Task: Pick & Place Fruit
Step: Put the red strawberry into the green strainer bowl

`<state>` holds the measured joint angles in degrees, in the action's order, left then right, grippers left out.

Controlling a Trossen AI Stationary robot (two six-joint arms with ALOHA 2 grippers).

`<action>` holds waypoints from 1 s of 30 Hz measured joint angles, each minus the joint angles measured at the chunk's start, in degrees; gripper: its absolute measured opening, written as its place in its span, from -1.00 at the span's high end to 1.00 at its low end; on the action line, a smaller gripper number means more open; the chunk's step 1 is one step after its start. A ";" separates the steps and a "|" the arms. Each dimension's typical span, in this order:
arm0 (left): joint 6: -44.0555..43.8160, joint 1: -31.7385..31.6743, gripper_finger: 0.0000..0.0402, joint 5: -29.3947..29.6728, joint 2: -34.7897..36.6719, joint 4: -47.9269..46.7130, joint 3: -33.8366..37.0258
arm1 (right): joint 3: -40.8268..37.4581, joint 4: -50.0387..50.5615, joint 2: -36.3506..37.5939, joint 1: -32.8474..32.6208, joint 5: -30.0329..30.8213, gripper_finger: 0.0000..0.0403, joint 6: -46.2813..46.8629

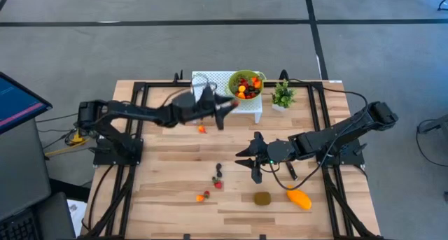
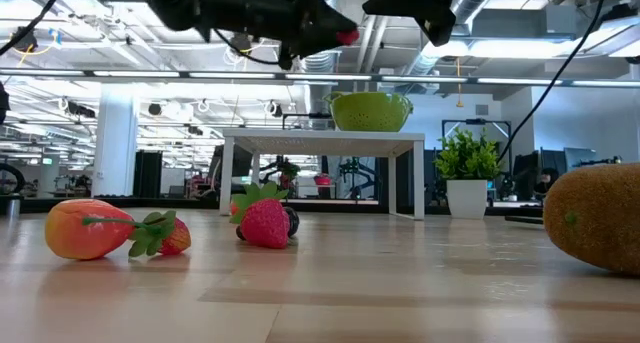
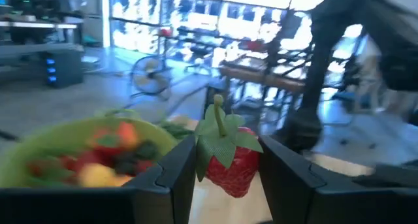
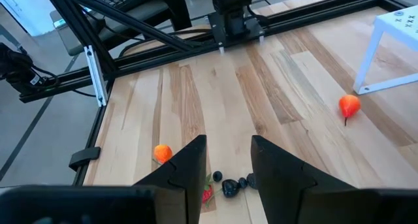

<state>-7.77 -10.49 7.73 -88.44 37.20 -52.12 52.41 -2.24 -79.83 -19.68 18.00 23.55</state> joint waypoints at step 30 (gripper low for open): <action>13.55 -12.62 0.28 -6.21 -6.99 -5.14 -5.73 | 0.00 -0.37 0.02 0.00 0.01 0.43 -0.04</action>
<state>5.78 -23.11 1.52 -95.44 32.07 -57.84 52.41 -2.61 -79.81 -19.68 18.01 23.51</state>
